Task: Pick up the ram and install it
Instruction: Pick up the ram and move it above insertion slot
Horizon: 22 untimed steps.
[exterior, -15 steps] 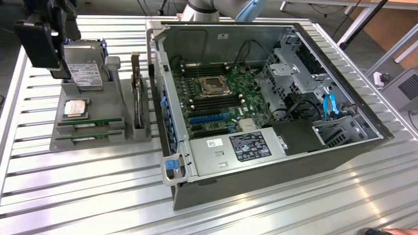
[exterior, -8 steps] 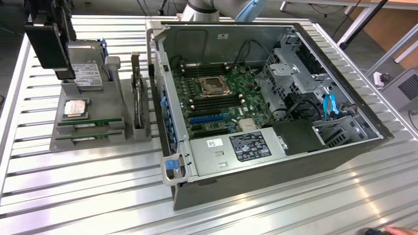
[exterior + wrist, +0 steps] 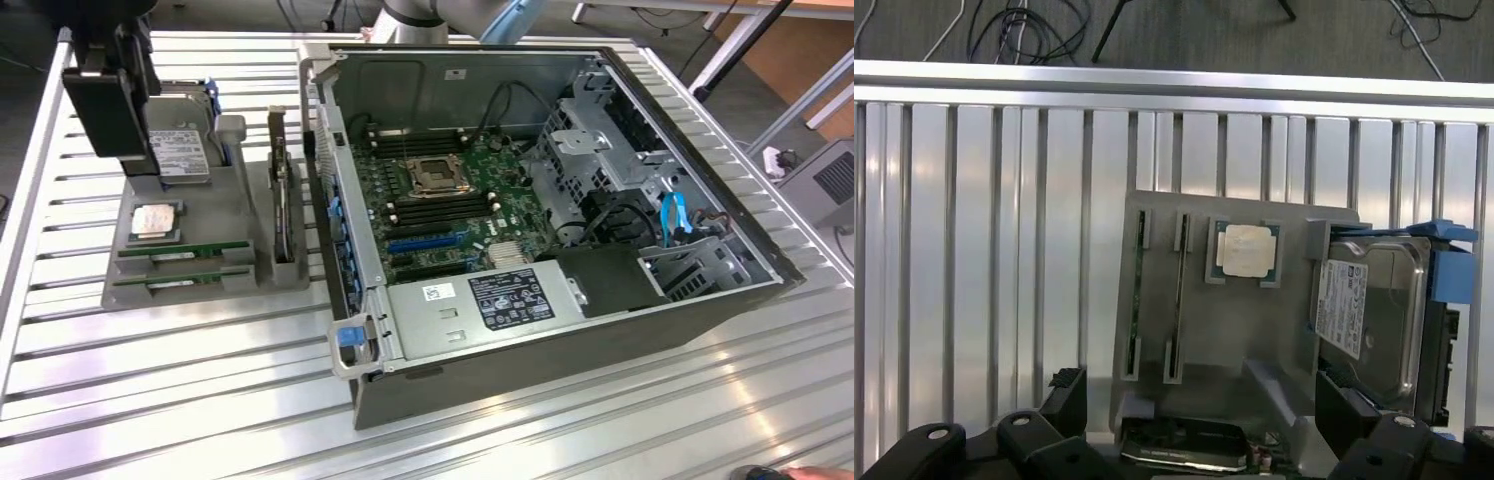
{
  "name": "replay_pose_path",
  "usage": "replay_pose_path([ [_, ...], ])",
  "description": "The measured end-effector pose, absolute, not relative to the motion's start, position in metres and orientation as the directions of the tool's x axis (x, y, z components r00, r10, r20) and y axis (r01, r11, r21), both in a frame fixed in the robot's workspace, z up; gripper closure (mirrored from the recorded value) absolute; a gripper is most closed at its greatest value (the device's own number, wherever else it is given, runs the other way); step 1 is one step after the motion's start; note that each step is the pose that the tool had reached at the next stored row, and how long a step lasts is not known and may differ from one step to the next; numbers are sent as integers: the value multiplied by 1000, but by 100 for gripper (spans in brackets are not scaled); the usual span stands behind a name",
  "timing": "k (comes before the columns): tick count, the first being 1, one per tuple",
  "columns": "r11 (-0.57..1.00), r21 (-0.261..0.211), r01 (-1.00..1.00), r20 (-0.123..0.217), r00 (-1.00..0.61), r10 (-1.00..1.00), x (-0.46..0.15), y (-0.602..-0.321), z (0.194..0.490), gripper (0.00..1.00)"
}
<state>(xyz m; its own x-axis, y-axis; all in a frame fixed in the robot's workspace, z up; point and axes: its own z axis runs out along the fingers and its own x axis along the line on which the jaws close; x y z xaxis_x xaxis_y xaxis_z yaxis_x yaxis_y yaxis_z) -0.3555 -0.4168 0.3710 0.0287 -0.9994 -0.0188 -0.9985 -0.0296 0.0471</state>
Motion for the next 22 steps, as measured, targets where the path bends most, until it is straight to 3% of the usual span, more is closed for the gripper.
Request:
replay_pose_path([
  [7, -27, 48, -998, 27, 29, -999, -356, -404, 356, 1],
  [22, -28, 48, -998, 26, 29, -999, -355, -404, 356, 0],
])
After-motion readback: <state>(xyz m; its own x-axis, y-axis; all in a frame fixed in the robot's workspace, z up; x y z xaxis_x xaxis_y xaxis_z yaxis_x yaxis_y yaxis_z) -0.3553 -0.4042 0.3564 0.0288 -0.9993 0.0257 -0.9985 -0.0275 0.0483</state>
